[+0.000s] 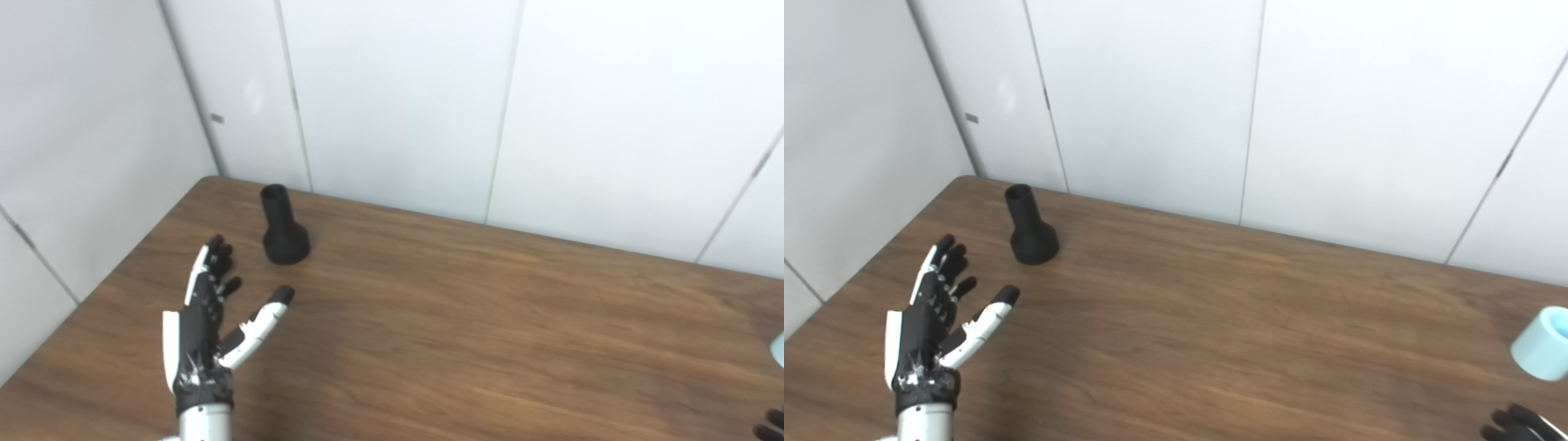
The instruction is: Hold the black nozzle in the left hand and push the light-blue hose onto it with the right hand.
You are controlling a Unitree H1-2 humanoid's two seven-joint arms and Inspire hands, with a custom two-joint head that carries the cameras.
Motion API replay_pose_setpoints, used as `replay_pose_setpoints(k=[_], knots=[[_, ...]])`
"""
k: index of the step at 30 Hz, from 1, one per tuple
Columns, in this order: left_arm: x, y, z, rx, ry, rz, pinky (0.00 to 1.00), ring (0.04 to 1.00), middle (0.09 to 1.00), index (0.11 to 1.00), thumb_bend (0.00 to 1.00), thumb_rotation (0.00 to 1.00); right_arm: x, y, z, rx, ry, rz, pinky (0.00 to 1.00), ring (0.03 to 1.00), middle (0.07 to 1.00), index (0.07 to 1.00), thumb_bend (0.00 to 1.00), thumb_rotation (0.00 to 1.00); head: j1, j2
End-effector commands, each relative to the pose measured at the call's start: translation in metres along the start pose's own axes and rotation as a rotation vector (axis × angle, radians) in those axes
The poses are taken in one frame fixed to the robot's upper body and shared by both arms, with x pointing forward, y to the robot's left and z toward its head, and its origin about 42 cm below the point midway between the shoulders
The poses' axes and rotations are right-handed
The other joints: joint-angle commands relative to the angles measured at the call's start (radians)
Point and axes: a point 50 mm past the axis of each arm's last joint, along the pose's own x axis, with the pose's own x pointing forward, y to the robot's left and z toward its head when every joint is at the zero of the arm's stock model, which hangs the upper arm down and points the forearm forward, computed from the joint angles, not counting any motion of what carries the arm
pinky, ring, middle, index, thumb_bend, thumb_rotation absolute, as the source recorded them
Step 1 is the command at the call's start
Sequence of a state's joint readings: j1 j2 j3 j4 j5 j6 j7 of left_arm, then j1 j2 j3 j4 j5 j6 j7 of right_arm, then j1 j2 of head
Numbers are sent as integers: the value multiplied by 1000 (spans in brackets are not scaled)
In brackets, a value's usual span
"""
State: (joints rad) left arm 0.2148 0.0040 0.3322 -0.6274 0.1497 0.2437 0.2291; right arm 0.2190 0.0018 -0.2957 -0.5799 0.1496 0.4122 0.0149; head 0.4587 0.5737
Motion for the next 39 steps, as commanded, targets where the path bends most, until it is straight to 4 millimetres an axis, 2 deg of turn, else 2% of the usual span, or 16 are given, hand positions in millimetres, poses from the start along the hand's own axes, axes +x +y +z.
replay_pose_setpoints(k=[1,4,6,7,9,11,13,15,16,20,27,34,39], knots=[[2,24,8,156,-24,-27,900,952,967,989,836,304,-11,-17,4,-57,-35,13,548,645,660,632,379,444,19,-1],[22,21,15,210,-35,-8,943,967,976,999,862,330,-9,-20,4,-66,-37,12,546,646,663,637,384,454,50,-4],[33,19,16,234,-36,0,826,918,980,1000,905,378,-7,-21,5,-72,-35,5,540,642,662,639,394,456,72,-5],[39,17,16,230,-35,2,802,906,980,1000,912,384,-6,-22,5,-72,-35,3,539,642,661,639,395,456,86,-5],[47,13,15,213,-21,3,611,739,922,983,933,386,-3,-24,5,-72,-35,3,537,640,659,636,373,444,106,-5],[53,7,14,207,-6,-1,560,681,911,979,930,372,0,-26,5,-73,-39,8,533,638,658,635,364,438,125,-5],[60,1,11,226,3,-17,726,858,945,983,941,326,3,-29,5,-81,-39,8,529,635,654,630,359,437,137,-8],[68,-6,6,228,13,-52,838,949,984,994,974,322,7,-30,4,-89,-39,9,522,631,650,626,354,438,151,-11],[71,-11,1,217,14,-73,854,970,994,998,987,302,8,-30,4,-90,-38,9,519,628,646,622,351,437,154,-12],[81,-30,-20,228,2,-124,827,954,990,1000,993,311,14,-33,5,-94,-39,9,514,616,636,616,348,432,175,-13],[86,-56,-50,184,-30,-147,906,938,960,1000,979,312,21,-37,4,-106,-44,11,498,594,626,608,331,421,182,-21],[102,-67,-62,276,16,-121,914,964,971,1000,1000,362,23,-39,3,-107,-39,9,497,592,625,609,330,418,173,-31],[113,-68,-66,309,17,-89,881,949,973,1000,1000,365,24,-39,3,-109,-40,10,504,592,623,608,337,421,171,-33]])
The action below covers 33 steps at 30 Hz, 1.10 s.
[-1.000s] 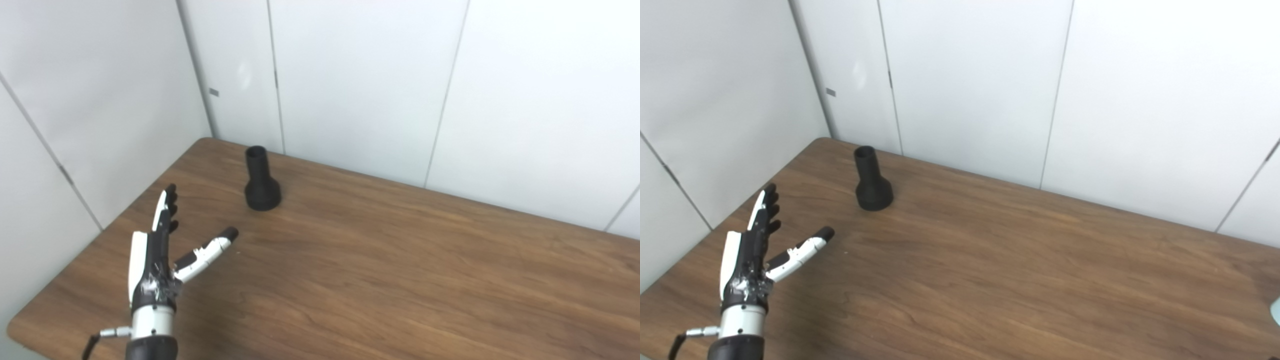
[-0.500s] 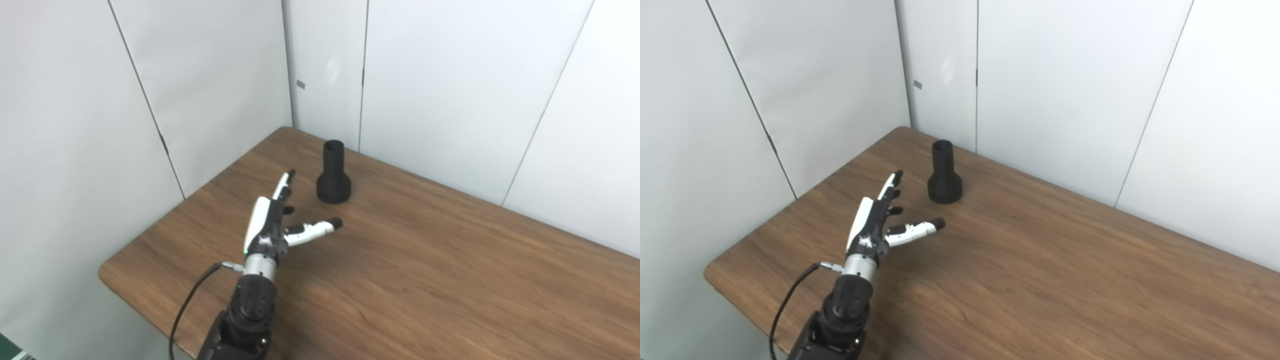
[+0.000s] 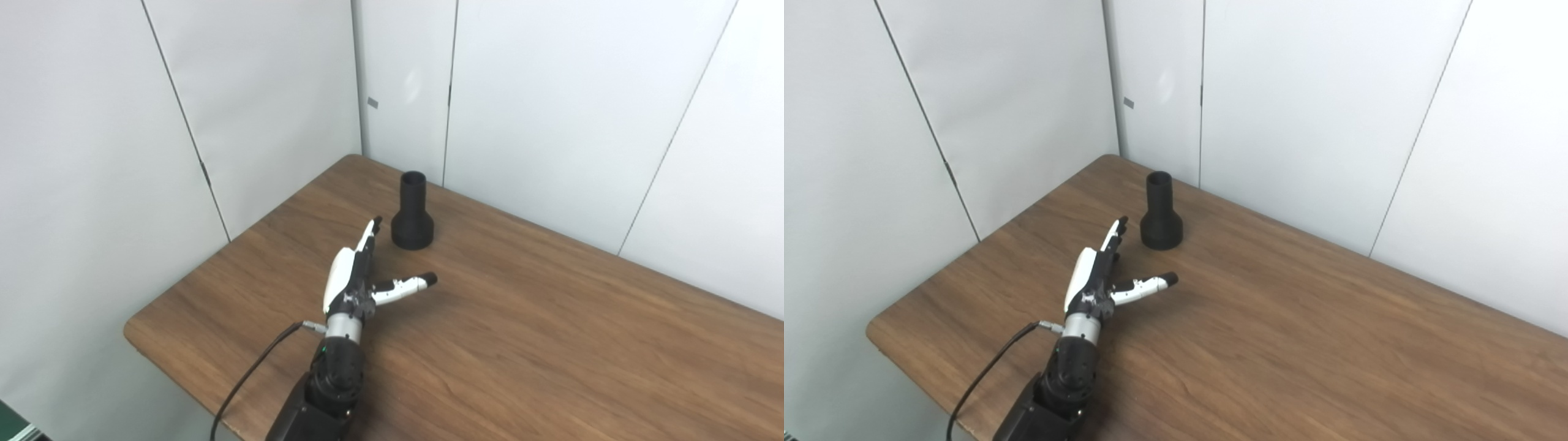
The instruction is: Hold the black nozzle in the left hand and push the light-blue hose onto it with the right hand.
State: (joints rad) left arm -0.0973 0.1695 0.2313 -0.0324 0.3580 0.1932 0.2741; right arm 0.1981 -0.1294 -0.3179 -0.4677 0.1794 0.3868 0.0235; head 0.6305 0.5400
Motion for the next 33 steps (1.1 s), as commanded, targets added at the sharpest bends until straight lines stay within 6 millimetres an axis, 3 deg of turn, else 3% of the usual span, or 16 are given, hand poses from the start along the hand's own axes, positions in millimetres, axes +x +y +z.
replay_pose_setpoints(k=[1,12,18,20,22,33], knots=[[14,6,12,15,-51,54,881,950,974,1000,1000,365,3,-6,11,-20,-76,-2,505,592,623,608,337,421,0,1],[36,0,9,-10,-19,49,864,933,967,1000,1000,326,3,-7,9,-29,-73,-3,503,578,607,593,349,412,-26,-14],[43,-8,9,-45,18,36,915,949,952,993,1000,295,2,-6,8,-19,-75,-2,501,572,596,584,353,409,-38,-17],[47,-9,9,-47,27,22,916,951,953,995,1000,280,2,-6,7,-12,-74,-3,493,563,586,529,431,259,-44,-19],[52,-9,8,-15,40,3,909,948,954,995,1000,292,2,-5,7,-10,-73,-4,489,559,581,502,471,185,-49,-19],[82,-15,7,74,96,-60,793,891,940,963,1000,181,1,-6,4,-20,-78,0,489,559,580,491,486,159,-82,-33]])
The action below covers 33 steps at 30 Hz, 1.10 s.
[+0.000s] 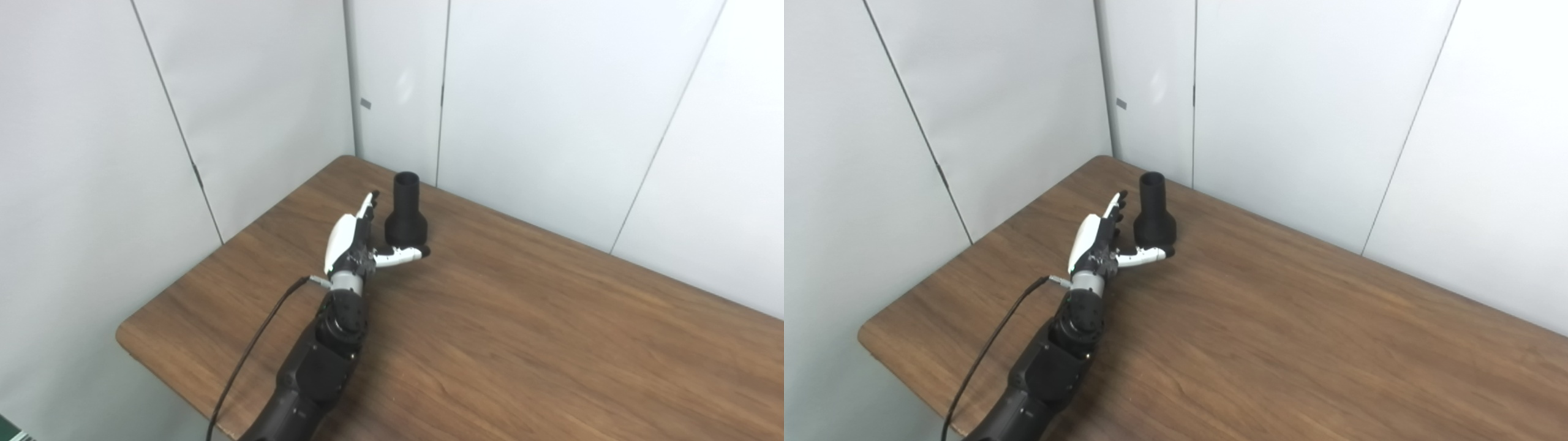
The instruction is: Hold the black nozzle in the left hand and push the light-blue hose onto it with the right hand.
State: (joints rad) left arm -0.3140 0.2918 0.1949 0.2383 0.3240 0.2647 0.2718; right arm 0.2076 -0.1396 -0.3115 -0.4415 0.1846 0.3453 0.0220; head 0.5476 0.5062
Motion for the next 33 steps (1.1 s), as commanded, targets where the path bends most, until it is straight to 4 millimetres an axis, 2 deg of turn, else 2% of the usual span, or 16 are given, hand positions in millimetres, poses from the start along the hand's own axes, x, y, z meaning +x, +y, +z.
replay_pose_setpoints(k=[1,11,15,19,23,25,28,33], knots=[[7,-7,1,14,28,-28,793,890,938,960,1000,176,0,-3,9,-12,-70,-3,488,559,580,491,486,160,-2,0],[24,-10,-10,74,78,-25,719,850,924,942,1000,192,-7,-6,10,-12,-67,-13,491,578,596,492,486,160,-33,-1],[29,-10,-12,78,87,-32,725,854,926,945,1000,161,-9,-8,10,-21,-67,-13,487,578,599,491,487,161,-36,2],[31,-10,-13,164,60,-62,733,862,928,946,1000,164,-11,-10,10,-26,-67,-9,487,588,607,492,487,163,-38,8],[30,-11,-12,275,32,-103,809,905,920,942,1000,236,-12,-13,9,-26,-69,5,485,594,616,492,487,161,-36,12],[29,-13,-11,309,25,-119,895,924,919,939,1000,255,-12,-14,9,-25,-68,10,481,593,616,492,487,161,-35,12],[26,-14,-12,360,-3,-138,975,908,908,921,1000,281,-12,-13,9,-35,-65,14,478,593,617,492,487,161,-33,15],[24,-16,-14,426,-25,-175,996,907,898,903,1000,278,-12,-12,9,-35,-63,19,473,591,616,492,487,161,-34,15]])
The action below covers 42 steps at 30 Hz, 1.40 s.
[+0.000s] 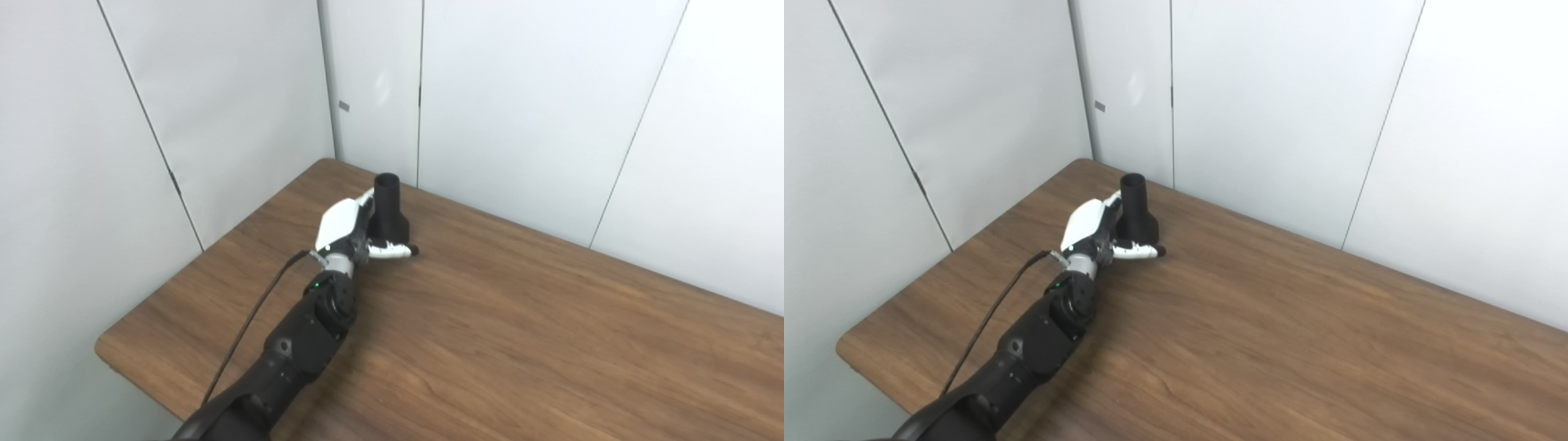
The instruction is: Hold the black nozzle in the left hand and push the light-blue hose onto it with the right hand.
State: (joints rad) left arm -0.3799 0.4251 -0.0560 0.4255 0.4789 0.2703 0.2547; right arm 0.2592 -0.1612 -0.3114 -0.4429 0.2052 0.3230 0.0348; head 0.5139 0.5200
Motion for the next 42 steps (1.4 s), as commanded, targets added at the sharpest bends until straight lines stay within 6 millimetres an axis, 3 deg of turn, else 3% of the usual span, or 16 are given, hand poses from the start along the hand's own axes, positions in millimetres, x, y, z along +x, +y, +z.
replay_pose_setpoints(k=[1,14,24,28,34,42], knots=[[1,-1,-6,32,35,-55,998,905,897,903,1000,284,0,-2,16,-21,-83,8,472,592,617,492,487,161,-1,3],[5,0,-9,68,30,-68,992,888,876,889,1000,255,-2,-3,18,-33,-100,15,464,591,613,492,486,162,-7,8],[6,1,-8,103,41,-81,963,870,881,886,1000,359,-1,-1,17,-34,-91,17,472,600,621,492,486,162,-17,7],[7,3,-3,114,0,-90,965,892,889,893,1000,350,0,1,17,-25,-102,29,466,598,622,492,487,162,-24,7],[16,0,13,80,-58,-84,924,840,839,872,1000,380,0,3,15,-33,-108,35,465,597,628,493,486,162,-37,2],[22,-9,17,-29,-62,-99,984,854,839,855,1000,341,-4,3,18,-34,-103,29,469,604,632,493,488,164,-42,8]])
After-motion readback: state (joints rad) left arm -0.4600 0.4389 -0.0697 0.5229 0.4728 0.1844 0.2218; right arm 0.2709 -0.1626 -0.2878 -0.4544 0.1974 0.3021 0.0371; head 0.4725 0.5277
